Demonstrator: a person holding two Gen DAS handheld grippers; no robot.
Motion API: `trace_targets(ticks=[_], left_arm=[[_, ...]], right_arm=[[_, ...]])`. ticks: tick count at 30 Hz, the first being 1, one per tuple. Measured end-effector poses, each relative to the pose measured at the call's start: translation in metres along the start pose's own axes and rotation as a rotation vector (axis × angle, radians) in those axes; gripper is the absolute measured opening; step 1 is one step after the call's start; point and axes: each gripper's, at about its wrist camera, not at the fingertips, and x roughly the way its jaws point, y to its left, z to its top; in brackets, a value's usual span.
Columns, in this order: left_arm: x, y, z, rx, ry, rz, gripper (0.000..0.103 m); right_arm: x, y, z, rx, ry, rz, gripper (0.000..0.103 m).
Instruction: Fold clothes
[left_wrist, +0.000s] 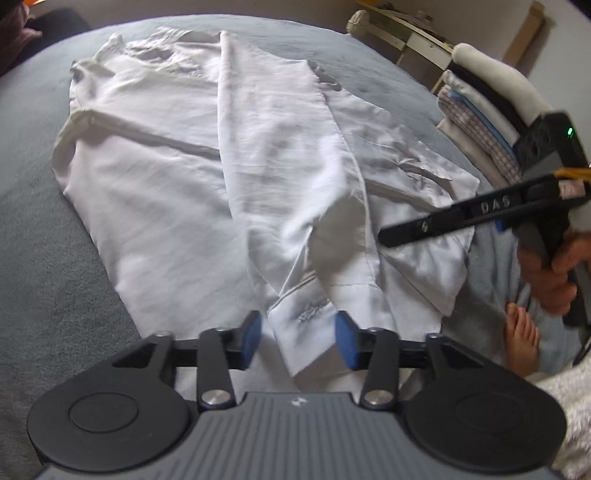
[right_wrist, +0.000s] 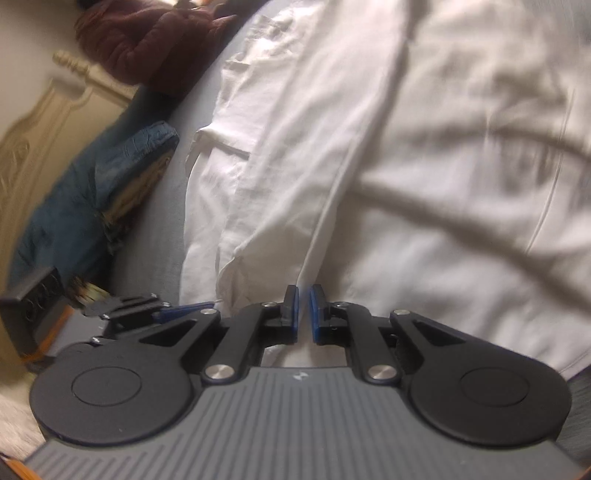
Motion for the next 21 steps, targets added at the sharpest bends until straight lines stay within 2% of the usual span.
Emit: trace_targets(ticks=[5,11,13,16,19,21], left_arm=[[-0.017,0.008,0.006,-0.024,-0.046,-0.004,0.05],[-0.018,-0.004,0.023,0.03,-0.119,0.023,0.047],[-0.012,-0.015,0.028,0.076,-0.139,0.022,0.047],[0.008,-0.029,0.033,0.132,-0.111,0.013,0.047],[0.03,-0.034,0.03,0.168,-0.062,0.029,0.046],[0.037,-0.029,0.028,0.156,-0.038,0.032,0.045]], right_arm=[[-0.013,0.039,0.01,-0.274,-0.078,-0.05,0.007],[0.019,0.068,0.009,-0.525,-0.065,-0.111,0.007],[0.036,0.064,0.005,-0.555,-0.033,-0.147,0.007],[0.052,0.055,0.0,-0.578,-0.003,-0.171,0.007],[0.043,0.05,0.006,-0.533,-0.012,-0.131,0.007],[0.028,0.044,0.015,-0.483,-0.042,-0.096,0.008]])
